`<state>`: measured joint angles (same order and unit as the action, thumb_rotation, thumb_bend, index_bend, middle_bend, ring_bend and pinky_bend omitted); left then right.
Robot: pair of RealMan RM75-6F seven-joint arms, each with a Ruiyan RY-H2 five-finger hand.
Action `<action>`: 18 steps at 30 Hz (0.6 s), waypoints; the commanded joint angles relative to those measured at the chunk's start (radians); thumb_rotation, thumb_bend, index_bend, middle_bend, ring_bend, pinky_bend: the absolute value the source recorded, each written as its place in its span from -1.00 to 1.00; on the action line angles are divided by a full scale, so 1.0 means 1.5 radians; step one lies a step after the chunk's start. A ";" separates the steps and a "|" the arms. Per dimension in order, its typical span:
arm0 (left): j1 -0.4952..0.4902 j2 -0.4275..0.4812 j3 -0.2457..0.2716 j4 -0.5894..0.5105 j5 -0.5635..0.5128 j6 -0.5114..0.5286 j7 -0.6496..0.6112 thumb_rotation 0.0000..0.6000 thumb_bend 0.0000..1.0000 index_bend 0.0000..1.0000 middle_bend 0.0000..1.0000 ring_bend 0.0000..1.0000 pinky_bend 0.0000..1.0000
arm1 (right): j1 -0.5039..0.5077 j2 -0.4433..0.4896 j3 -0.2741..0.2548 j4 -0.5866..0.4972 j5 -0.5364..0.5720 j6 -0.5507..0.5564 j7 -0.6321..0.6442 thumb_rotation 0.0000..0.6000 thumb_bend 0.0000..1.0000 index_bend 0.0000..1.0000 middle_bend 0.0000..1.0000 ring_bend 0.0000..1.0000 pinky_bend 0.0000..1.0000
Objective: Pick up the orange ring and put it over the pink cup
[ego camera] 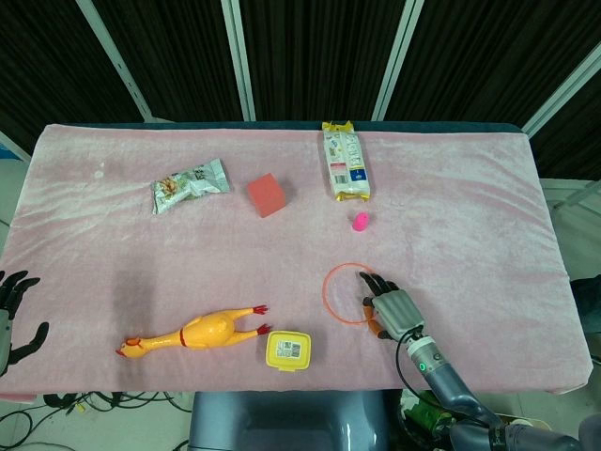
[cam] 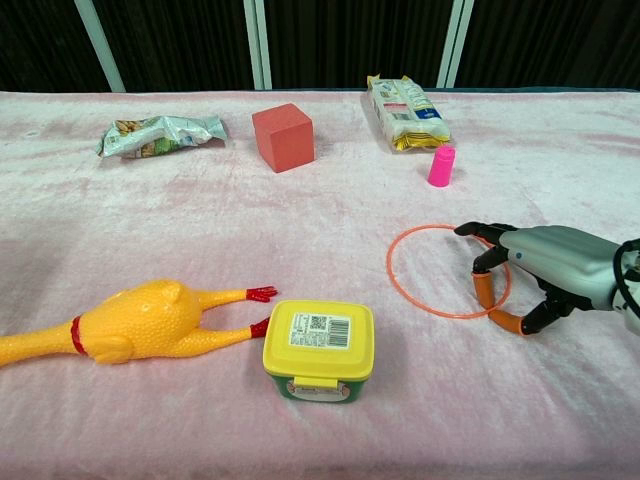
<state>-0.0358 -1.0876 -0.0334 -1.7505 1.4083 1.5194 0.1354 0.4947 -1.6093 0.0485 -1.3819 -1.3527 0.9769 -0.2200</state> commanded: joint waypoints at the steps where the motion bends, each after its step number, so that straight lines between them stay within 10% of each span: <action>1: 0.001 0.001 0.000 -0.001 0.001 0.001 0.001 1.00 -0.34 -0.61 -0.76 -1.00 -1.00 | 0.000 0.001 0.000 -0.003 0.000 0.000 0.002 1.00 -0.35 0.27 -1.00 -1.00 -0.62; 18: 0.005 0.006 -0.003 -0.004 0.000 0.004 -0.005 1.00 -0.34 -0.60 -0.77 -1.00 -1.00 | 0.001 0.022 0.002 -0.026 -0.018 0.012 0.046 1.00 -0.23 0.46 -1.00 -1.00 -0.62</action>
<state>-0.0280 -1.0788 -0.0375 -1.7562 1.4087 1.5252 0.1285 0.4968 -1.5792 0.0490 -1.4190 -1.3765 0.9901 -0.1522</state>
